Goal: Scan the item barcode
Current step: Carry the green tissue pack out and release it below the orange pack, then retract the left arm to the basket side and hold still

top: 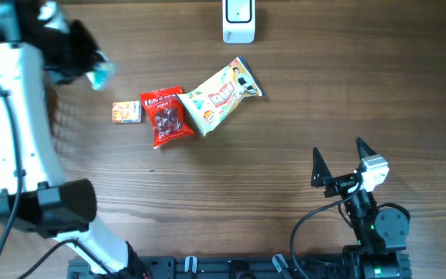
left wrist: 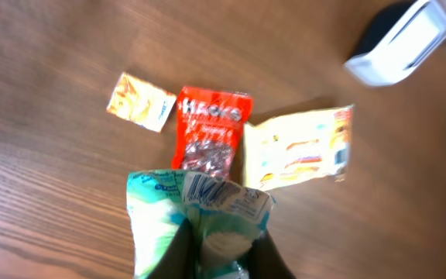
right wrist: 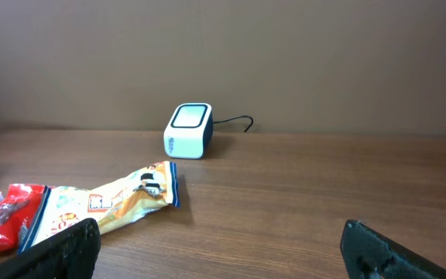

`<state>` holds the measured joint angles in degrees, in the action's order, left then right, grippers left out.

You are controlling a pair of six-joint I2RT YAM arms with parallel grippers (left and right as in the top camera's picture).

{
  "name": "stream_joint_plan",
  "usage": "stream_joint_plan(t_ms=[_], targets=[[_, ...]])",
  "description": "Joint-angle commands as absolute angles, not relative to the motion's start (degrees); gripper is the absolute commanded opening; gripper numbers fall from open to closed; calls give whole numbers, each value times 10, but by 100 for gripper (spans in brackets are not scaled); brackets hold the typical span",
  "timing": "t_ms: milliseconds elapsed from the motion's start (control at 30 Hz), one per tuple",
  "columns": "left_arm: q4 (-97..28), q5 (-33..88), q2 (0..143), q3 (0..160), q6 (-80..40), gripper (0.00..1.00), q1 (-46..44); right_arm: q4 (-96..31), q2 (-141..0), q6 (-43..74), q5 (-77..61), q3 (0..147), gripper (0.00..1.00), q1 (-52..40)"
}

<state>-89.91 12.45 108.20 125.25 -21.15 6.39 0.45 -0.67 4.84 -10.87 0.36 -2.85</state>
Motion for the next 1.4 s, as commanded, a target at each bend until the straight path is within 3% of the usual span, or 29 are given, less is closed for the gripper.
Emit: stream_joint_plan(t_ms=[0, 100, 167, 200, 633, 1100, 1367], targets=[[-865, 42, 1087, 1155, -216, 27, 8, 8, -3, 45, -103, 3, 100, -30], [-830, 15, 1087, 1086, -216, 64, -12, 8, -3, 45, -103, 3, 100, -30], [-804, 3, 1087, 1036, -216, 95, -21, 8, -3, 45, -103, 3, 100, -30], [-795, 3, 1087, 1019, -216, 100, -21, 8, -3, 45, -103, 3, 100, -30], [-846, 3, 1038, 1097, -216, 100, 3, 8, -3, 45, -103, 3, 100, -30], [-855, -11, 770, 1143, -216, 100, 64, 8, -3, 45, -103, 3, 100, -30], [-878, -11, 689, 1143, -216, 100, 64, 8, -3, 45, -103, 3, 100, -30]])
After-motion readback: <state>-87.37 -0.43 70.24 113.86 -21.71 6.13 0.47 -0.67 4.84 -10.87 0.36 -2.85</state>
